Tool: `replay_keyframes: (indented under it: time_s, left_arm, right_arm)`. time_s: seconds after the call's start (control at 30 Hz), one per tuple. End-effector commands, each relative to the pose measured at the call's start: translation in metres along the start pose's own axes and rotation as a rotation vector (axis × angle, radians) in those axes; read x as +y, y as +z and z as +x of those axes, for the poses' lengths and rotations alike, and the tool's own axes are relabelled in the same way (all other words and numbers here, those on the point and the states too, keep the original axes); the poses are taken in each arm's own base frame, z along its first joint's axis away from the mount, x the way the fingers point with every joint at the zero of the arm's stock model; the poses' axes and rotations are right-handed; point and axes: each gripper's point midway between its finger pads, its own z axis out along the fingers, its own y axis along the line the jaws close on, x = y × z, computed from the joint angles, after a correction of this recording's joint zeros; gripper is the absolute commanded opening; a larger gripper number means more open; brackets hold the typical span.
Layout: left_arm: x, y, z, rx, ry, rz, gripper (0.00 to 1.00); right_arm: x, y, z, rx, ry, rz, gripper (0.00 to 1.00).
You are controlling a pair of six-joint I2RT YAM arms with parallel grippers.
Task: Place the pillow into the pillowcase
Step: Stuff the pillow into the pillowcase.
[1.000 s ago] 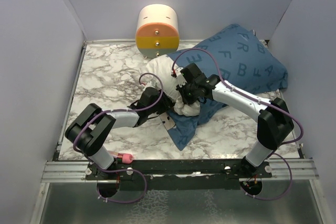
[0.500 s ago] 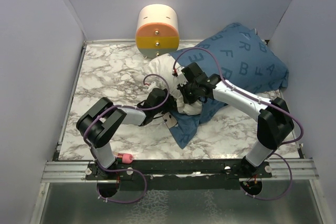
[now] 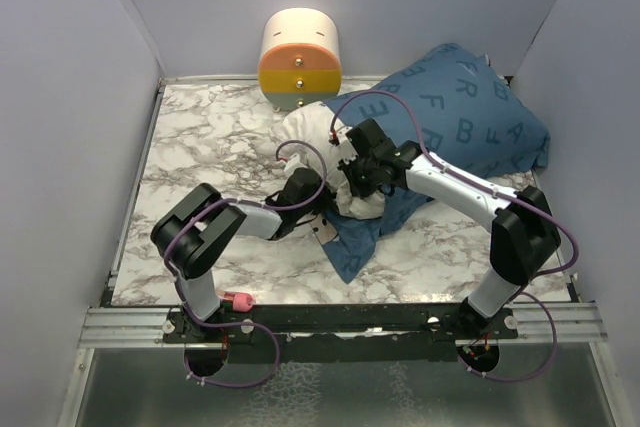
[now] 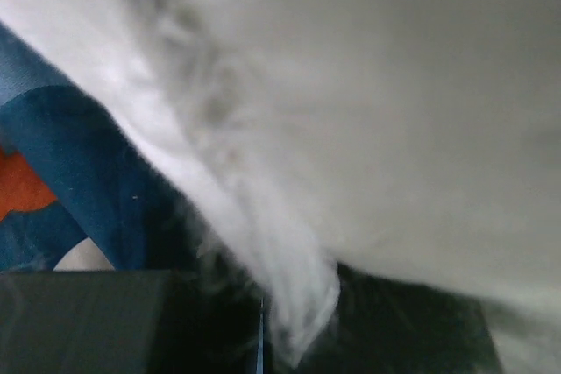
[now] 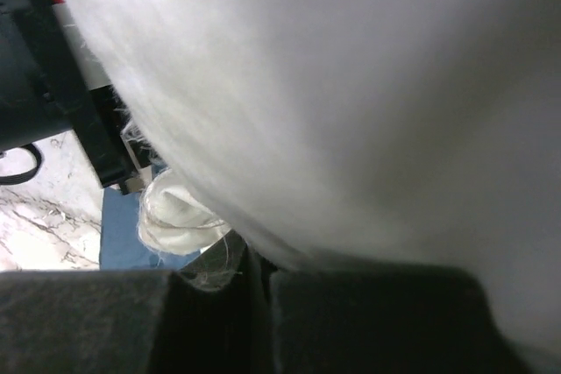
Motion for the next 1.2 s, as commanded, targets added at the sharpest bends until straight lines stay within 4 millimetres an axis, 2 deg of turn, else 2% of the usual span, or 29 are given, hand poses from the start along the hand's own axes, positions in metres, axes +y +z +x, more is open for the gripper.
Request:
replay_keyframes:
  time_s: [0.0,0.17,0.3,0.4,0.57,0.67,0.8,1.03,1.17]
  left_arm:
    - [-0.025,-0.023,-0.018,-0.024,0.061,0.132,0.0]
    - [-0.03,-0.076,-0.021,0.019,0.108,0.21,0.0]
    - [-0.029,-0.112,-0.018,0.039,0.089,0.243,0.0]
    - [-0.04,-0.128,-0.022,0.042,0.068,0.298,0.0]
    - [-0.056,-0.139,-0.019,0.086,0.066,0.356,0.0]
    - [-0.078,-0.148,-0.022,0.109,0.057,0.432,0.0]
    - [-0.1,-0.16,-0.025,0.135,0.057,0.5,0.0]
    - [-0.089,-0.171,-0.017,0.157,0.002,0.502,0.0]
    - [-0.099,-0.181,-0.021,0.146,-0.048,0.548,0.0]
  right_arm:
    - [-0.036,-0.008,0.001,-0.023,0.051,0.142,0.01]
    - [-0.081,-0.016,0.0,-0.057,0.134,0.306,0.01]
    - [-0.096,-0.017,-0.006,-0.07,0.163,0.375,0.01]
    - [-0.092,-0.01,-0.011,-0.069,0.194,0.35,0.01]
    - [-0.081,-0.002,-0.009,-0.061,0.228,0.293,0.01]
    - [-0.078,0.003,-0.001,-0.037,0.216,0.279,0.01]
    - [-0.075,0.023,0.022,0.039,0.211,0.263,0.01]
    - [-0.065,0.046,0.049,0.14,0.15,0.216,0.01]
    - [-0.053,0.057,0.071,0.209,0.096,0.18,0.02]
